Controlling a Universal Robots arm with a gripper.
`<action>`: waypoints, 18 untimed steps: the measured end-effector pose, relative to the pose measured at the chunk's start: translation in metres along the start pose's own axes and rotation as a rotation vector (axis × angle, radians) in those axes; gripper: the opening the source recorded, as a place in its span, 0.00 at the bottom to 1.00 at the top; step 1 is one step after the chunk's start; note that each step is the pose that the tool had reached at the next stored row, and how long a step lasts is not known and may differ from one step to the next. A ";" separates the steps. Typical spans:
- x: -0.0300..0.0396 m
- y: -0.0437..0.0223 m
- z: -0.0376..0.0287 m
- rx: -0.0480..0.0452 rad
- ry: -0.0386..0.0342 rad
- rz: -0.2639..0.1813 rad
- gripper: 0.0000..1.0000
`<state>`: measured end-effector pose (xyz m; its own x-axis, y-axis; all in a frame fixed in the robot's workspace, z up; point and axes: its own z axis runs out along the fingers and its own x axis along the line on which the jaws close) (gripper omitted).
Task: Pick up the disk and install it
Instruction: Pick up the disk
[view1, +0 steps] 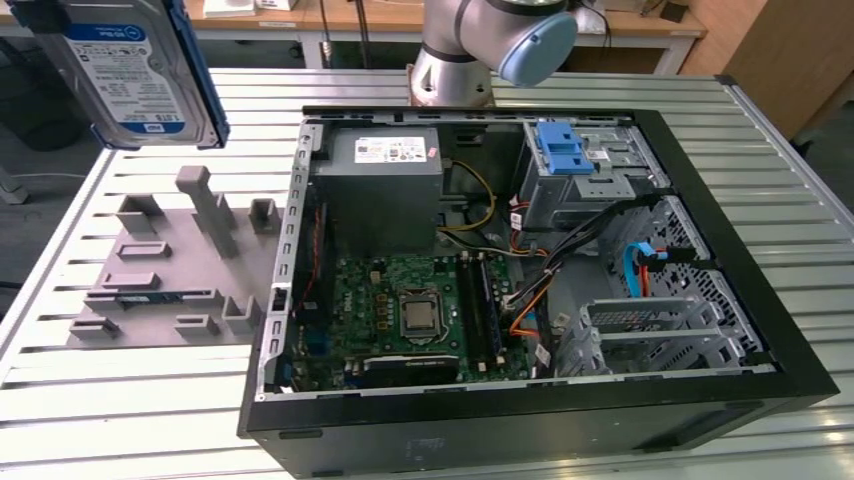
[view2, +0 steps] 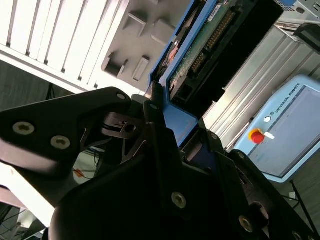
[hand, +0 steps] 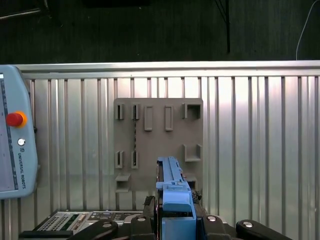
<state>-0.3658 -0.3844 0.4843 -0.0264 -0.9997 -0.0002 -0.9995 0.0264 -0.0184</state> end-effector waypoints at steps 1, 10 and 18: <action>0.0000 -0.0009 0.0000 0.0000 0.0000 0.000 0.36; -0.0002 -0.0085 0.0002 0.0000 0.0000 0.000 0.36; -0.0004 -0.0147 0.0003 0.0001 0.0000 0.000 0.36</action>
<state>-0.3511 -0.3844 0.4842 -0.0264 -0.9997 -0.0002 -0.9995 0.0264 -0.0185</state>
